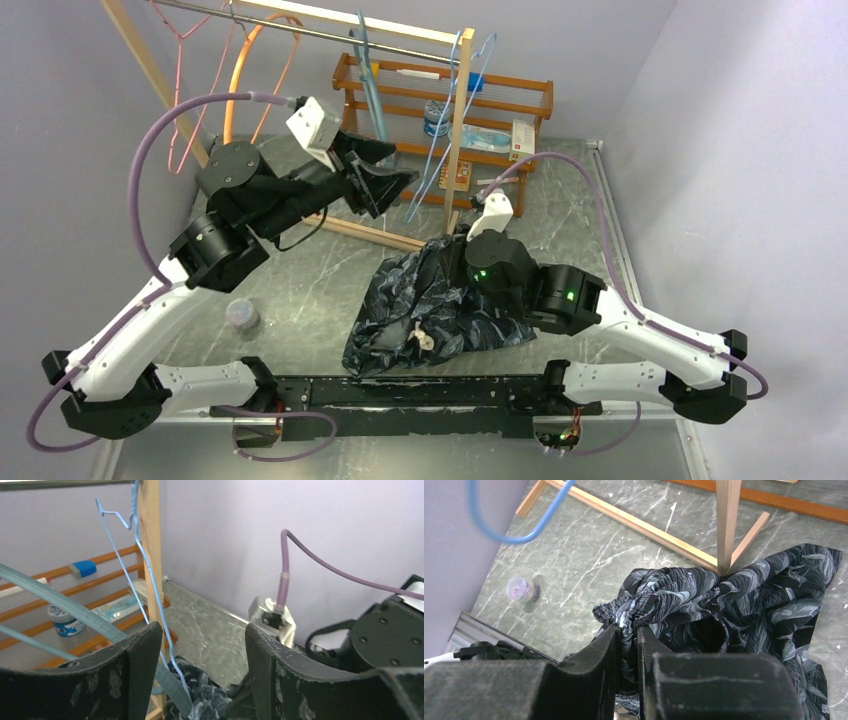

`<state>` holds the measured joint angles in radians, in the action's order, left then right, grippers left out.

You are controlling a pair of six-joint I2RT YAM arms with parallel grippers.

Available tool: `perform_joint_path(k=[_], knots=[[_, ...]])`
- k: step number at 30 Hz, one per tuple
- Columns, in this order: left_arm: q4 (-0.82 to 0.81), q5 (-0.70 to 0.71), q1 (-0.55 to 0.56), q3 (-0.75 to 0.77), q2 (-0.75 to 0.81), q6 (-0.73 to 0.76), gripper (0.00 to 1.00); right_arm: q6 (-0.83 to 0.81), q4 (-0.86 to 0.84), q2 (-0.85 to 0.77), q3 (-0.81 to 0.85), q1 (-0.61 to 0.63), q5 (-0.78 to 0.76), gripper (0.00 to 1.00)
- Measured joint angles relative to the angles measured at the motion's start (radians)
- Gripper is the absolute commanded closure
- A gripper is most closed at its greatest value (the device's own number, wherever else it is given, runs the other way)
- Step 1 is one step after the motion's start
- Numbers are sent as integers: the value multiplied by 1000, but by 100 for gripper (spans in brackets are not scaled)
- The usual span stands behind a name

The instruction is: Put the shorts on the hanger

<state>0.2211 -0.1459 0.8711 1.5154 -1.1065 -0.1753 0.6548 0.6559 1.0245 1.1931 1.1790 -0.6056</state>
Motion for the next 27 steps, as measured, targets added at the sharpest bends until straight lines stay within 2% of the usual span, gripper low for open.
perform_joint_path(k=[10, 18, 27], knots=[[-34, 83, 0, 36, -120, 68, 31, 13, 6, -35, -12, 0, 9, 99], [-26, 106, 0, 49, -166, 80, 37, 15, 8, -44, -25, 0, 8, 99], [2, 140, 0, 49, -191, 96, 48, 19, 8, -64, -43, 0, 7, 99]])
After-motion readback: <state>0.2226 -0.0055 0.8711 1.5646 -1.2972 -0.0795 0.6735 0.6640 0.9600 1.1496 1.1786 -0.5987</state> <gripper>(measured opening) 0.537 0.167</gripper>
